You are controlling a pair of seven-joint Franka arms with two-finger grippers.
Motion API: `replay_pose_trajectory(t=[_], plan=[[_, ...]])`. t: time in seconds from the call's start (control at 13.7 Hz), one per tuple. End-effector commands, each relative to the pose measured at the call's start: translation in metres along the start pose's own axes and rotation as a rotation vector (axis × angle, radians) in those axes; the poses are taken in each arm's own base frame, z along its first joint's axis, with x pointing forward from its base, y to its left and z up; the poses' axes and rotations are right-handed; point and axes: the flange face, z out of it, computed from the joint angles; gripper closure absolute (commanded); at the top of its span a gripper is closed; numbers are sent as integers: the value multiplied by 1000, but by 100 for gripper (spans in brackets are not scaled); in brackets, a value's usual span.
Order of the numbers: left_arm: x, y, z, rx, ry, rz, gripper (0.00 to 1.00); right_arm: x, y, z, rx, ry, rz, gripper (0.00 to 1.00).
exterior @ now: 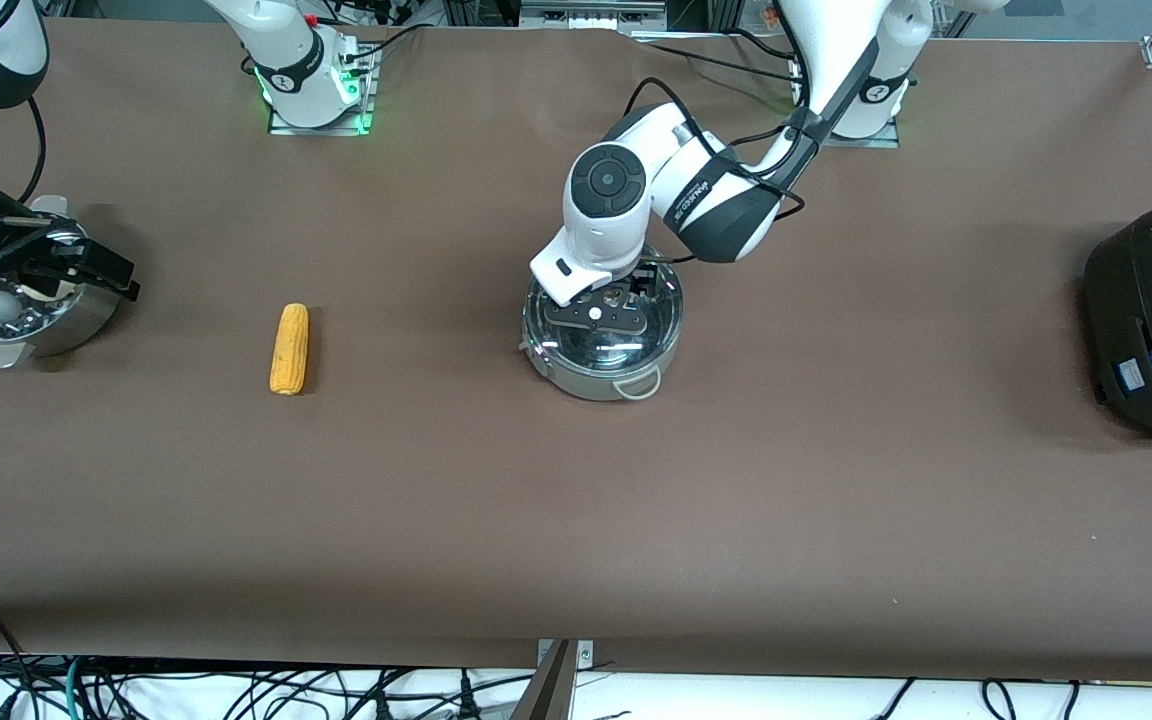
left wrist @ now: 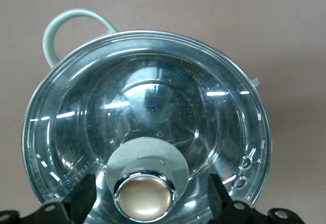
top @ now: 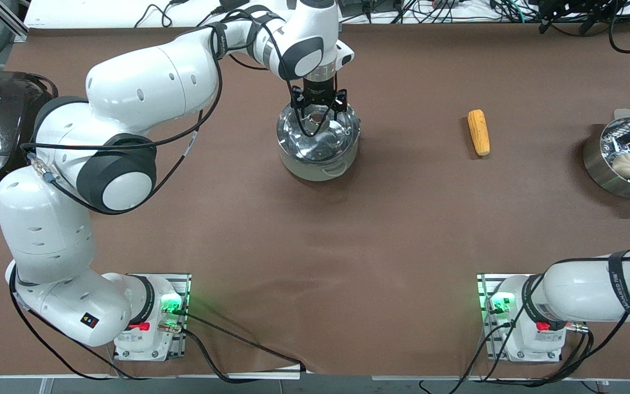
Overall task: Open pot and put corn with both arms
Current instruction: 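Lift the glass lid with the left gripper while the right gripper reaches the corn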
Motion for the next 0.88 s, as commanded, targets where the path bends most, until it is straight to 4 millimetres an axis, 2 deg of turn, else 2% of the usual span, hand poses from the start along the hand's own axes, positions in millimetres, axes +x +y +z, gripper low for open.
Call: replay_pose_trajectory(t=[0.0, 0.15, 0.44, 0.51, 0.66, 0.8], plan=[[1, 0, -2, 26, 23, 37, 41, -1, 0, -2, -12, 8, 6, 0], [0, 1, 0, 26, 20, 38, 44, -1, 0, -2, -13, 8, 5, 0], [0, 0, 1, 45, 31, 48, 80, 3, -1, 5, -15, -2, 0, 0], [0, 0, -2, 46, 31, 48, 82, 4, -2, 9, -13, -9, -1, 0], [2, -5, -13, 41, 38, 36, 82, 11, -2, 31, -12, -45, -17, 0], [-1, -7, -32, 41, 47, 32, 82, 21, -19, 69, -4, -110, -25, 0]])
